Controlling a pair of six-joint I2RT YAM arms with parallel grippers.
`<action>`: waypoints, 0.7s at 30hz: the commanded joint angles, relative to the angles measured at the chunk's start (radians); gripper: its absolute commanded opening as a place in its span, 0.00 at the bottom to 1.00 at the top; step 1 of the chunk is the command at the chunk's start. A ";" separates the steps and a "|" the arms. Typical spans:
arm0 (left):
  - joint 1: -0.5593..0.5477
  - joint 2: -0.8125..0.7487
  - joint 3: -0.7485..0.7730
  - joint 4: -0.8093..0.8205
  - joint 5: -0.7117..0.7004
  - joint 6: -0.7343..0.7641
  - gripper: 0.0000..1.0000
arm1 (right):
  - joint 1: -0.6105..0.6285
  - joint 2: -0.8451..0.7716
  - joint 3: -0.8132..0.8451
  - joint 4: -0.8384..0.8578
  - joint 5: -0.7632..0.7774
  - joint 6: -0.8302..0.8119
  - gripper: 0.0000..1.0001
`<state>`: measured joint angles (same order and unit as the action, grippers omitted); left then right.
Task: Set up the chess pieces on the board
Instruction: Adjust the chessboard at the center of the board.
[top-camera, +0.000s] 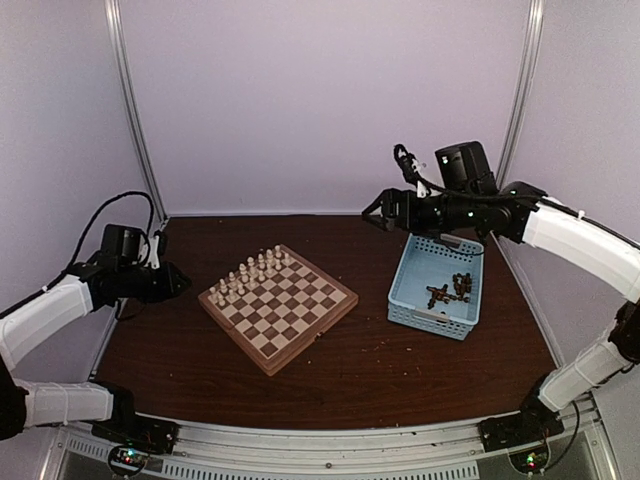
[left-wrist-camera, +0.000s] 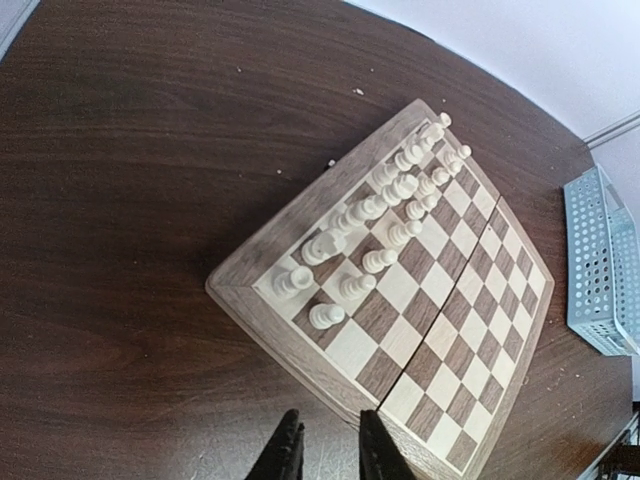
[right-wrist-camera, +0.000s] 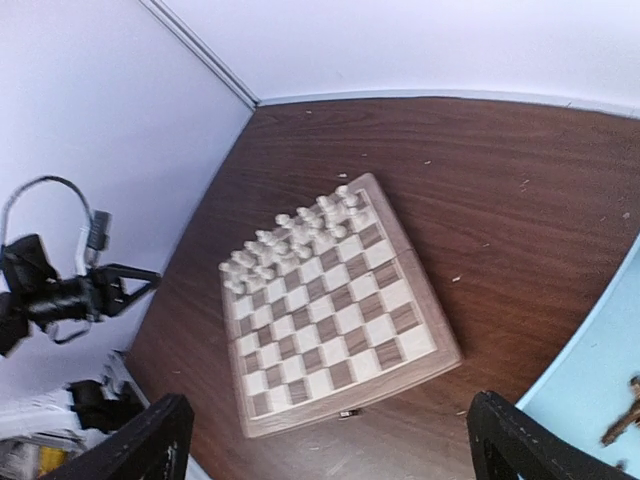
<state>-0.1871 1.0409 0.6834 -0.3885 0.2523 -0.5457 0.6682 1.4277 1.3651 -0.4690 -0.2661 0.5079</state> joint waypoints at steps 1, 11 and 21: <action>-0.006 -0.007 0.061 -0.032 0.030 0.030 0.21 | 0.008 -0.071 0.032 0.114 -0.193 0.233 1.00; -0.007 -0.086 0.098 -0.124 -0.021 0.048 0.23 | 0.010 -0.233 -0.074 0.409 -0.205 0.520 1.00; -0.006 -0.103 0.112 -0.167 -0.030 0.063 0.24 | -0.031 -0.268 -0.152 0.418 -0.194 0.533 1.00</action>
<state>-0.1871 0.9478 0.7650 -0.5488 0.2287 -0.5022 0.6647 1.2037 1.2736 -0.0807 -0.4679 1.0260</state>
